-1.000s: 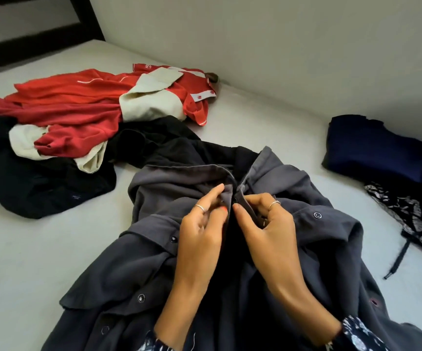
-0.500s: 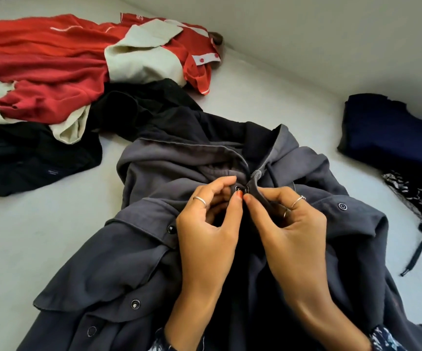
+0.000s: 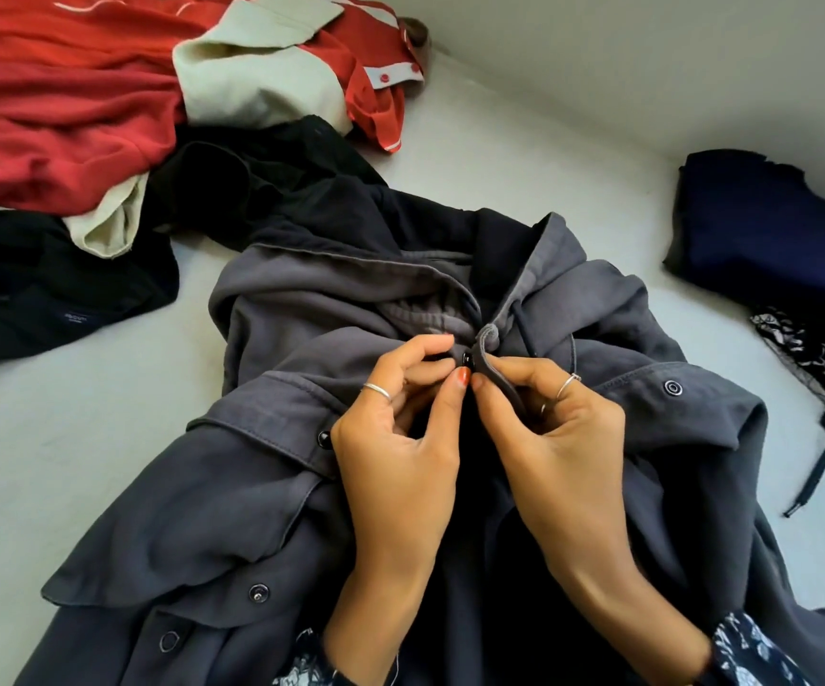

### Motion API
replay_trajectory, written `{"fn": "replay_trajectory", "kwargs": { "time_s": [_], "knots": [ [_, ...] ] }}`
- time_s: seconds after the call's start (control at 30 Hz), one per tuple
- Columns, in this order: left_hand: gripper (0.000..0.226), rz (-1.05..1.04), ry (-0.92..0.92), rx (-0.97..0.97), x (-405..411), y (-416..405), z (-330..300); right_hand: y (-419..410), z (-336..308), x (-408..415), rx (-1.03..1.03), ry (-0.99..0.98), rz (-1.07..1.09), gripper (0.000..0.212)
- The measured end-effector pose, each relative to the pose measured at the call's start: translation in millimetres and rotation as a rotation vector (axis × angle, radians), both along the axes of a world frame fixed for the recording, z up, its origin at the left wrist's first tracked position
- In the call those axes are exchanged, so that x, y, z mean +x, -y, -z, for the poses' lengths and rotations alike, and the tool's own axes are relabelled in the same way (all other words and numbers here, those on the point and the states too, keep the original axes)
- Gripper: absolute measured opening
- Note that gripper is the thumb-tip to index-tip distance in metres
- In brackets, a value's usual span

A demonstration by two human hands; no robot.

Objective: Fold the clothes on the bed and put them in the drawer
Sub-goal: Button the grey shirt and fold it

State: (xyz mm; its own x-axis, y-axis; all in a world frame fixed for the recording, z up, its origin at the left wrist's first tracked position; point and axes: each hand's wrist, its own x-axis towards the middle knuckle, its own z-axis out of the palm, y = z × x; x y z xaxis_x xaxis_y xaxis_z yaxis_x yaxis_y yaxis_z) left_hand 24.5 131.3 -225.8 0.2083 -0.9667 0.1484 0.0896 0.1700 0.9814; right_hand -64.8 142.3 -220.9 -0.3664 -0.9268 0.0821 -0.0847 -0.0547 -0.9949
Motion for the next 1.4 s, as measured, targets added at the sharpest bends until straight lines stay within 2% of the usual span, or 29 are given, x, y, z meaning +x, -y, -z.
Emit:
{"fn": "replay_trajectory", "kwargs": {
  "time_s": [0.3,0.67,0.87,1.0,1.1,1.2,1.3,1.4],
  "knots": [
    [0.024,-0.044,0.103,0.01,0,5,18,0,15,8,-0.076,-0.173,-0.034,0.027],
    [0.027,-0.087,0.228,0.038,0,8,30,5,35,7,-0.087,-0.378,-0.036,0.021],
    [0.035,-0.104,0.237,0.084,-3,14,35,10,42,10,-0.073,-0.479,-0.018,0.021],
    [0.032,-0.095,0.24,0.095,-3,12,31,11,31,7,0.015,-0.576,-0.129,0.026],
    [0.036,-0.021,0.264,0.117,1,8,24,9,17,-8,0.173,-0.759,-0.339,0.043],
    [0.032,0.026,0.337,0.123,11,2,7,-1,-10,-29,0.234,-0.92,-0.471,0.054],
    [0.028,0.017,0.46,0.083,30,-6,-15,-7,-36,-49,0.21,-1.031,-0.48,0.042],
    [0.026,-0.008,0.63,0.051,52,-16,-31,-5,-49,-69,0.164,-1.13,-0.35,0.025]
  ]
}}
